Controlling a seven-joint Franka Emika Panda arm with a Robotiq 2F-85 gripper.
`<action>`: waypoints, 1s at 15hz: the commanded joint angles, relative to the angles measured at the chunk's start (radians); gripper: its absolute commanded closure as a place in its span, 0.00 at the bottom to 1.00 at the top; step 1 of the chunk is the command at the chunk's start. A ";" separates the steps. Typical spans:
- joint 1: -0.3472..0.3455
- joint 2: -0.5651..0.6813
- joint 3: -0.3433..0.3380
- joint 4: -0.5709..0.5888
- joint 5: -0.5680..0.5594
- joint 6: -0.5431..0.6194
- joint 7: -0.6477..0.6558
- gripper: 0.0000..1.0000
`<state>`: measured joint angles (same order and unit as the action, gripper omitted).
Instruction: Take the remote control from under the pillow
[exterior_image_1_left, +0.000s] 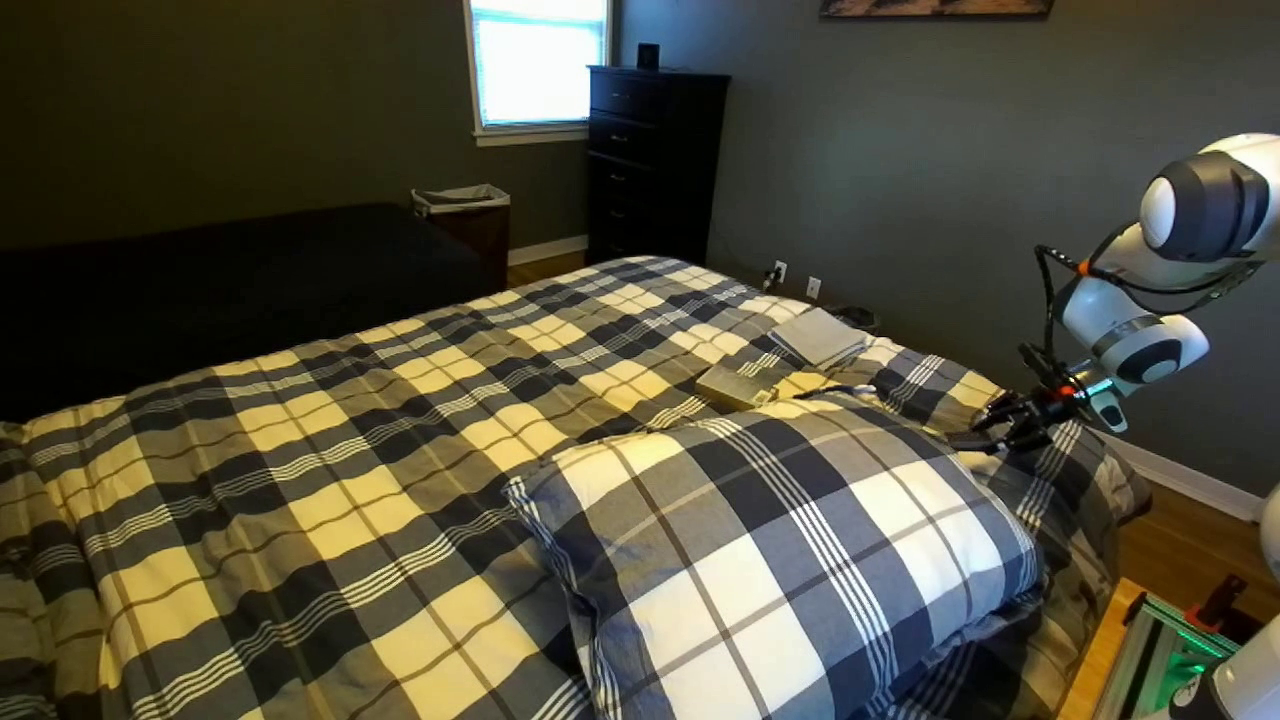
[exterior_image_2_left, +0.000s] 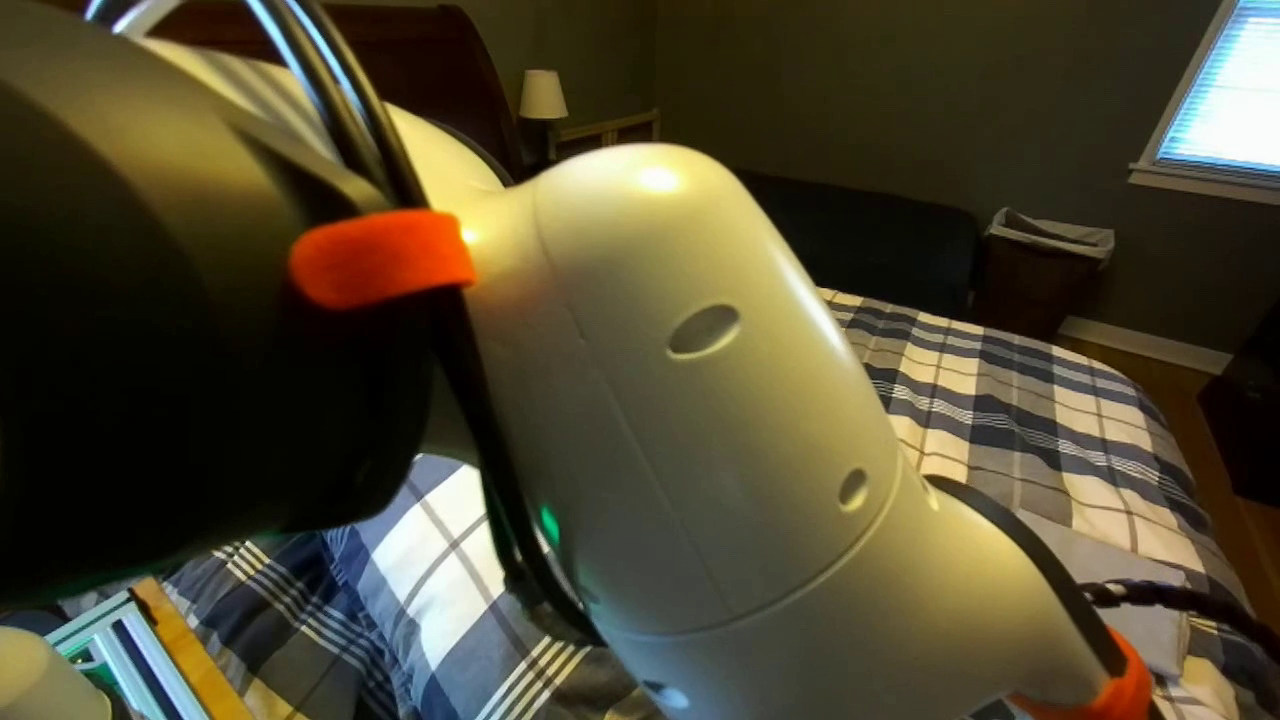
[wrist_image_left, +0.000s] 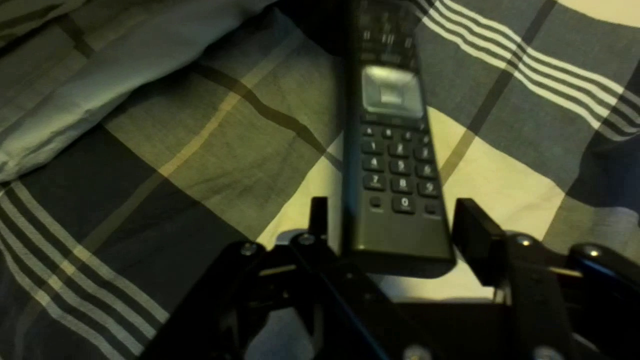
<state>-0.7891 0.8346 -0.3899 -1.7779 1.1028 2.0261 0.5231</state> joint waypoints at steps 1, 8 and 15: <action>0.010 0.001 -0.005 0.011 0.009 0.034 0.041 0.03; 0.116 -0.101 -0.026 -0.036 -0.119 0.156 -0.049 0.00; 0.277 -0.208 -0.042 -0.123 -0.361 0.299 -0.090 0.00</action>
<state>-0.5812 0.6929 -0.4081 -1.8146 0.8331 2.2595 0.4680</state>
